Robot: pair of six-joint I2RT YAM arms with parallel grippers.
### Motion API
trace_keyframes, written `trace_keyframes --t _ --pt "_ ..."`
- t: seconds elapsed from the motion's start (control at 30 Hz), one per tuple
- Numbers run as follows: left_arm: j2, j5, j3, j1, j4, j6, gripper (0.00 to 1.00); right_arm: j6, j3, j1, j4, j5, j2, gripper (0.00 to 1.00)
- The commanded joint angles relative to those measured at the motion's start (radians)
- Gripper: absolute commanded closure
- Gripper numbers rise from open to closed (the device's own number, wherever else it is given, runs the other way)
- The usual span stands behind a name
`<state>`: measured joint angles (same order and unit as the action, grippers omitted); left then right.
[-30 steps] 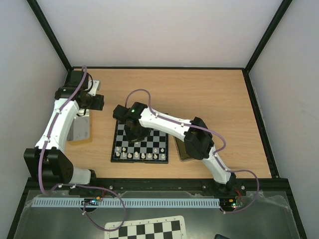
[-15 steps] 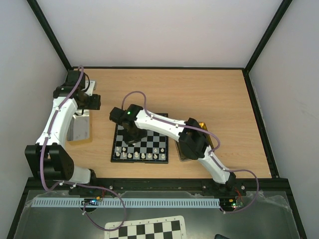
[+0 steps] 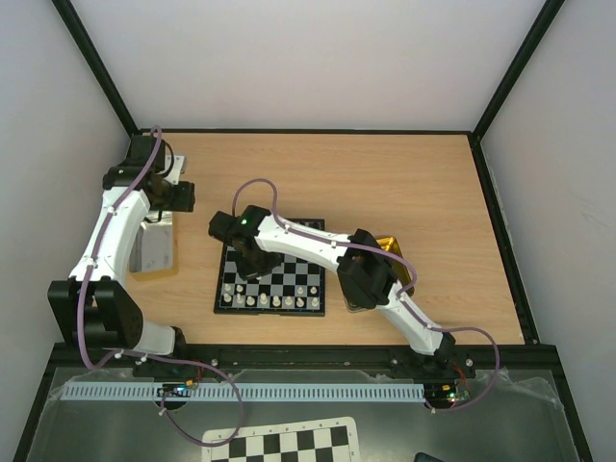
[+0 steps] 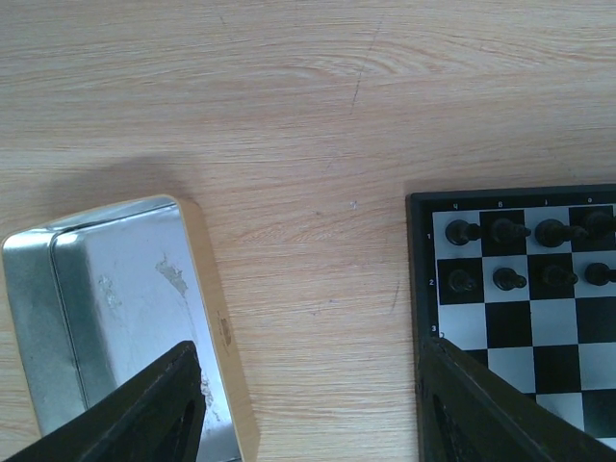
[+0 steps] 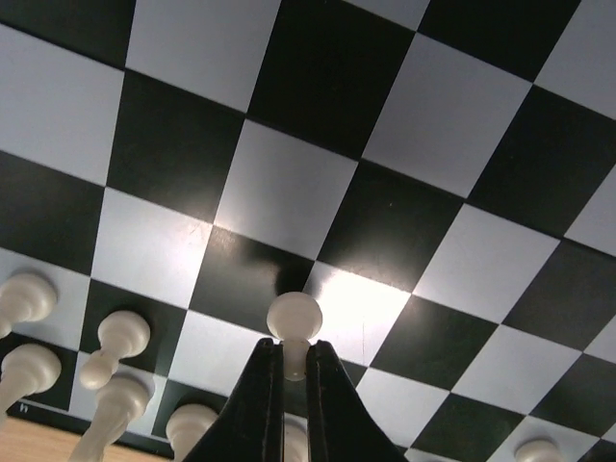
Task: Set up the chess pieces on the board
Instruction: Place the chess piece on the chessboard, then move the chess piece to the storage box.
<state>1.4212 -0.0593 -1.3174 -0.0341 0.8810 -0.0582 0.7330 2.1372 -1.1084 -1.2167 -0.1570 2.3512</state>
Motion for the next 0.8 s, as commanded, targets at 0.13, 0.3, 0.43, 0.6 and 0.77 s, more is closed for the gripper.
trace_keyframes --t 0.13,0.3,0.43,0.6,0.77 --pt "-0.027 -0.027 -0.019 -0.006 0.027 0.0 0.39 0.0 -0.006 0.008 0.029 0.046 0.025 0.92" --pt "-0.035 -0.031 -0.022 -0.006 0.034 -0.004 0.39 0.003 -0.012 0.013 0.039 0.047 0.01 0.73" --pt "-0.042 -0.035 -0.027 -0.006 0.036 -0.006 0.39 0.008 -0.012 0.015 0.046 0.052 -0.012 0.71" --pt "-0.056 -0.053 -0.049 -0.004 0.055 -0.022 0.41 0.027 -0.009 0.036 0.028 0.114 -0.075 0.68" --pt "-0.061 -0.057 -0.124 0.062 0.136 -0.103 0.5 0.077 -0.09 0.11 0.027 0.181 -0.245 0.67"
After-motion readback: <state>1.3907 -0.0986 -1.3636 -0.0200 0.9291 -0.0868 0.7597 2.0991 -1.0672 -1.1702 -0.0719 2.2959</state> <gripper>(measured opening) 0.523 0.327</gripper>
